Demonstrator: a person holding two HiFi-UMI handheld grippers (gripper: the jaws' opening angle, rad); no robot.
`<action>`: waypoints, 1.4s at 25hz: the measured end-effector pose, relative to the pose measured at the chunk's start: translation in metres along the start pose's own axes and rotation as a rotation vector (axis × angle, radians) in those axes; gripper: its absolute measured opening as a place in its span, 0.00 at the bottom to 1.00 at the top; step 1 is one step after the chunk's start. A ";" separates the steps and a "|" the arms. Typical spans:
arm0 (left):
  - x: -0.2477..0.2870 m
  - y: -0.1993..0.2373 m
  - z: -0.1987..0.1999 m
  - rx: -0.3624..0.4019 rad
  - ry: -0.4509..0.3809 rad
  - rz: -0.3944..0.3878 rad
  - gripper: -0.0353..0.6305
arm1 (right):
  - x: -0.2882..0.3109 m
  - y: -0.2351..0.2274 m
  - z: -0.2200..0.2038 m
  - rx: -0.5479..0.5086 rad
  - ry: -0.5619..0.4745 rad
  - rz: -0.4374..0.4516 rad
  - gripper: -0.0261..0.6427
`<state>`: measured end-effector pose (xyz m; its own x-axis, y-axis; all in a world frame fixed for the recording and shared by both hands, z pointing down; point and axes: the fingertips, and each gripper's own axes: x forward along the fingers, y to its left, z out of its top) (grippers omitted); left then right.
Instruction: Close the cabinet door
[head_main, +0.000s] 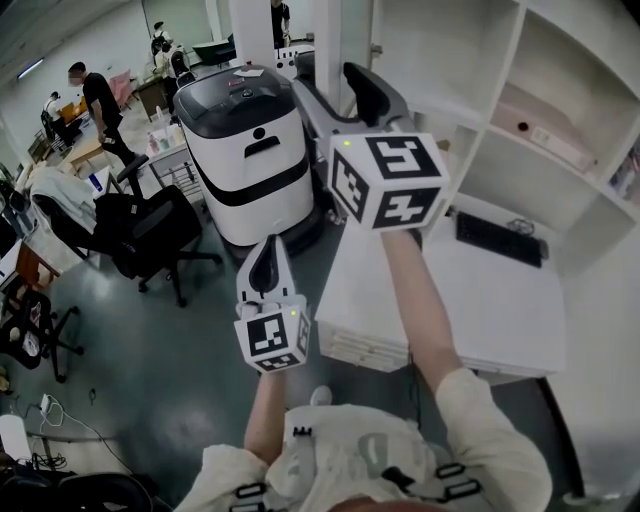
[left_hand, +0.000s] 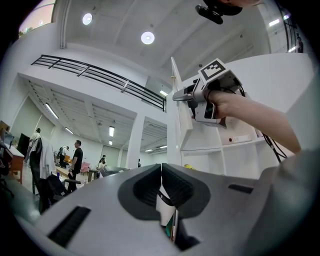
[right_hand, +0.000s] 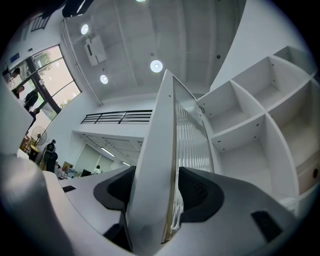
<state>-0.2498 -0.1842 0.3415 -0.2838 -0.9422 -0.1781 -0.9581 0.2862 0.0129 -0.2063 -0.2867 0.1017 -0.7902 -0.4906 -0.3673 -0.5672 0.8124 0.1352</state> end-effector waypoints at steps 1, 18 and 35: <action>0.000 -0.001 -0.001 0.001 0.003 -0.003 0.06 | -0.001 -0.001 0.001 -0.005 -0.001 -0.002 0.44; 0.000 -0.035 -0.001 0.010 0.009 -0.078 0.06 | -0.040 -0.029 0.011 -0.067 -0.004 -0.065 0.30; 0.005 -0.062 -0.001 0.002 0.003 -0.127 0.06 | -0.071 -0.068 0.017 -0.087 0.015 -0.139 0.23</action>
<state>-0.1916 -0.2068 0.3404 -0.1605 -0.9713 -0.1756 -0.9862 0.1651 -0.0118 -0.1082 -0.3018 0.1033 -0.7058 -0.6013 -0.3746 -0.6886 0.7064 0.1636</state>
